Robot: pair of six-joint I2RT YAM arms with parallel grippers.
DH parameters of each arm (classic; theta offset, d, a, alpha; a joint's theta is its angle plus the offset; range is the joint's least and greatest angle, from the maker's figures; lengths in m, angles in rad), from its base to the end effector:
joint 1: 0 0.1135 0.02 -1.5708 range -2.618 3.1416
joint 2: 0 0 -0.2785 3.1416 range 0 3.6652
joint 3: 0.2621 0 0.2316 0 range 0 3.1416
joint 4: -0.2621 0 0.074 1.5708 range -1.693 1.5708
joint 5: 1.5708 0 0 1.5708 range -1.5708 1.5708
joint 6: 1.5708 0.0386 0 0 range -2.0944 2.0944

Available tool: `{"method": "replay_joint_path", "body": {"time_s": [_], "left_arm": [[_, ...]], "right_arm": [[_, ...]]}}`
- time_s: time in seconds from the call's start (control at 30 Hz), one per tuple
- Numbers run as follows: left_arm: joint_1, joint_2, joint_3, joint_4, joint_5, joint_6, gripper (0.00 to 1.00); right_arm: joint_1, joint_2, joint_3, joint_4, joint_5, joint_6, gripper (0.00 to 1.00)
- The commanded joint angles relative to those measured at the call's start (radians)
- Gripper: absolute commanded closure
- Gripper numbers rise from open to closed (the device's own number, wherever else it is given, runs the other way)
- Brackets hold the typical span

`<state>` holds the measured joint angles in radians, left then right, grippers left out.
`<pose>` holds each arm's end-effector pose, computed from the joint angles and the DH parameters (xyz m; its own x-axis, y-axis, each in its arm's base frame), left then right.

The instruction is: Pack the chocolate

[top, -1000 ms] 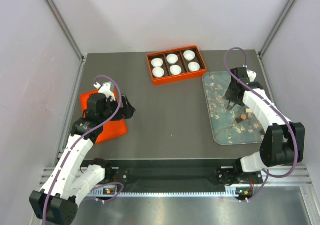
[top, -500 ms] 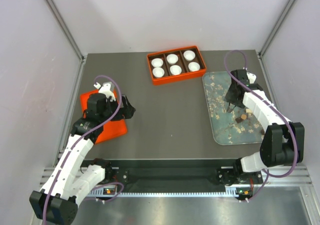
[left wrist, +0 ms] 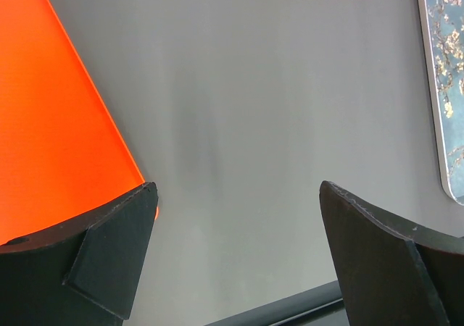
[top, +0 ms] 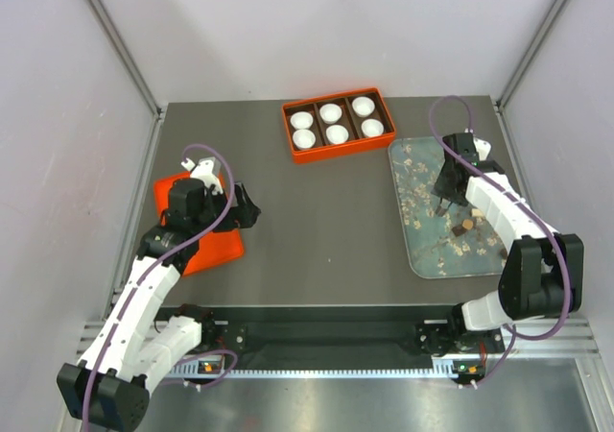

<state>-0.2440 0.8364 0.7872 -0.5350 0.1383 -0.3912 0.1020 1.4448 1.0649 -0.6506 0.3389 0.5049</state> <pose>0.1475 -0.0422 0.3072 -0.6285 -0.2327 -0.7421 0.1203 0.9136 -0.3883 0.2717 0.0149 0.2679 -0.7108 0.3858 -0.5881 0.4775 0.8786 -0.0007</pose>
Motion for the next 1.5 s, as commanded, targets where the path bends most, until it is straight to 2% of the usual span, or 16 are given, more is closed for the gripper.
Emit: {"method": "replay_joint_path", "body": {"time_s": [0.0,0.47,0.67,0.8,1.0,1.17,1.33,1.47], "left_arm": [[-0.005,0.001,0.001,0.030,0.007,0.008,0.02],[-0.005,0.003,0.001,0.027,-0.002,0.009,0.02],[-0.005,-0.002,0.003,0.024,-0.008,0.009,0.02],[-0.003,-0.005,0.003,0.023,-0.012,0.008,0.02],[-0.003,-0.007,0.003,0.020,-0.019,0.009,0.02],[-0.005,-0.016,0.001,0.017,-0.031,0.011,0.02],[-0.003,-0.016,0.000,0.017,-0.029,0.009,0.02],[-0.003,-0.016,0.000,0.017,-0.029,0.009,0.02]], "right_arm": [[-0.016,0.005,0.035,0.023,0.006,-0.029,0.58],[0.047,-0.021,0.082,0.013,-0.043,-0.100,0.62],[0.114,-0.021,0.179,-0.014,-0.035,-0.111,0.63],[0.162,0.011,0.305,-0.011,-0.034,-0.112,0.63],[0.231,0.158,0.499,0.071,-0.081,-0.137,0.64],[0.275,0.342,0.685,0.135,-0.087,-0.167,0.64],[0.285,0.485,0.777,0.224,-0.109,-0.192,0.64],[0.294,0.539,0.805,0.307,-0.113,-0.230,0.64]]}}
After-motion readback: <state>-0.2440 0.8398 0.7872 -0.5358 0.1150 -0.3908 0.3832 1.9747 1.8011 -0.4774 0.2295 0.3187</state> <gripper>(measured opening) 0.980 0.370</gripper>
